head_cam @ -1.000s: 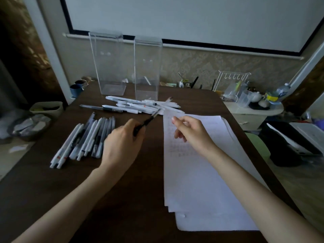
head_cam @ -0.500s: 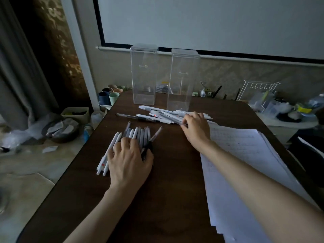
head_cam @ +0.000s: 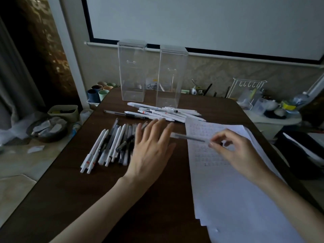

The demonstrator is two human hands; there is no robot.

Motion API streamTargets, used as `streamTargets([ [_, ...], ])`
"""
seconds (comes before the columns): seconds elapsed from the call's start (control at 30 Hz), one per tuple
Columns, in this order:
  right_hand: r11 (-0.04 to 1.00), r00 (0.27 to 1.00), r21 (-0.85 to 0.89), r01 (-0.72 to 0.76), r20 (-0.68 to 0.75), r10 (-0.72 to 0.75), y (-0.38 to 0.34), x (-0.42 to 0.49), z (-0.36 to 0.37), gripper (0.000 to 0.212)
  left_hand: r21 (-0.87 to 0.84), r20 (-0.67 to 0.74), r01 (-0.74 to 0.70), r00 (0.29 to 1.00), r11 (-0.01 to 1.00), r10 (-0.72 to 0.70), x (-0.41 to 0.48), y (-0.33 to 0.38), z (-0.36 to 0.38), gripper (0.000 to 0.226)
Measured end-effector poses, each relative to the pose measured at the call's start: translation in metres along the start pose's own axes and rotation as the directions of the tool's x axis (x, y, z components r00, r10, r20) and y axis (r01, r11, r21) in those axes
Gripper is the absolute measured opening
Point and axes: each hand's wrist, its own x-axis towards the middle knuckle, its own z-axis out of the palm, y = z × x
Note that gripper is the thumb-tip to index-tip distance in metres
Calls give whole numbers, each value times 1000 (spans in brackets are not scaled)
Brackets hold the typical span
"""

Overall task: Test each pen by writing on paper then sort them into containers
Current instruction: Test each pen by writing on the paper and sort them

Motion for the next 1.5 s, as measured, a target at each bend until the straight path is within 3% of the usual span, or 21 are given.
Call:
streamTargets([
  [0.07, 979, 998, 195, -59, 9, 59, 8, -16, -15, 13, -28, 22, -49, 999, 998, 50, 11, 20, 11, 36],
  [0.17, 884, 972, 457, -97, -146, 182, 19, -30, -30, 19, -145, 56, -116, 991, 983, 125, 22, 50, 28, 29],
  [0.3, 816, 895, 570, -94, -310, 320, 40, -39, -35, 16, -323, 195, -91, 968, 942, 160, 25, 91, 40, 29],
  [0.4, 732, 892, 674, -102, -264, 367, 43, -43, -33, 11, -431, 234, -80, 952, 899, 197, 20, 102, 48, 20],
  [0.53, 770, 977, 615, -171, 2, 215, 36, -50, -22, 9, -474, 166, -209, 933, 855, 320, 12, 101, 50, 28],
  [0.63, 754, 985, 639, -154, 40, 168, 33, -50, -20, 9, -436, 105, -236, 945, 868, 310, 10, 99, 47, 33],
  [0.77, 765, 988, 628, -144, 52, 143, 34, -51, -21, 11, -454, 135, -175, 956, 873, 262, 8, 98, 45, 38],
  [1.03, 754, 989, 647, -117, 5, 148, 35, -49, -20, 13, -455, 148, -91, 973, 886, 176, 13, 99, 44, 46],
  [1.17, 630, 894, 776, -43, -252, 371, 47, -43, -39, 22, -402, 203, -27, 972, 915, 118, 13, 100, 41, 62],
  [1.23, 716, 839, 694, -75, -344, 422, 54, -41, -44, 20, -370, 188, -159, 952, 915, 241, 11, 99, 41, 58],
  [1.33, 873, 880, 457, -168, -329, 342, 61, -43, -32, 17, -290, 267, -357, 861, 888, 434, 5, 98, 46, 58],
  [1.5, 906, 894, 295, -304, -239, 378, 67, -36, -31, 31, -264, 304, -387, 836, 883, 457, 2, 100, 52, 55],
])
